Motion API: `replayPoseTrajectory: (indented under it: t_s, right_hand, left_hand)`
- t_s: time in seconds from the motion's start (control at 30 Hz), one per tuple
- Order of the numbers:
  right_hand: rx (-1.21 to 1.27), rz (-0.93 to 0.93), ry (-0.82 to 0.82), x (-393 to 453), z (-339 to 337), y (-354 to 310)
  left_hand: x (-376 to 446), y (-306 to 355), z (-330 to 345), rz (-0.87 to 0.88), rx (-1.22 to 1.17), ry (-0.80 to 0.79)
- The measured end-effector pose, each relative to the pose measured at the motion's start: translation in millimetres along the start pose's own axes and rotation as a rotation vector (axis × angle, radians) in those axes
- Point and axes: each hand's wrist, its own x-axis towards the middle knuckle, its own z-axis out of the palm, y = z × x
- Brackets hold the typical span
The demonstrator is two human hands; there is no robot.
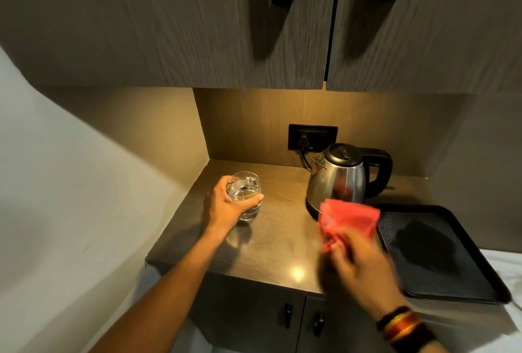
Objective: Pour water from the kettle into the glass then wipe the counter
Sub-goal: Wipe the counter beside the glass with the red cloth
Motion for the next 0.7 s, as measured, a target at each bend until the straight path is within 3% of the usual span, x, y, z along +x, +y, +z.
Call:
replayPoseTrajectory:
  t_s: [0.07,0.1,0.2,0.3,0.5,0.7]
  right_hand:
    - [-0.106,0.02,-0.333,-11,39,7]
    - [-0.135,0.06,-0.386,-12,53,11]
    - [-0.217,0.167,-0.367,-1,77,12]
    - [-0.382,0.134,-0.319,12,105,12]
    - [-0.411,0.108,-0.384,97,153,-13]
    - [-0.373,-0.15,-0.545,101,188,-56]
  left_hand:
    - [-1,-1,0,0.008,-0.002,-0.001]
    - [-2,0,0,0.015,-0.001,-0.002]
    - [1,-2,-5,-0.005,-0.008,0.006]
    - [6,-6,-12,-0.001,0.017,0.012]
    - [15,-2,-40,0.044,0.066,0.054]
    - [20,-7,-62,0.066,0.145,0.082]
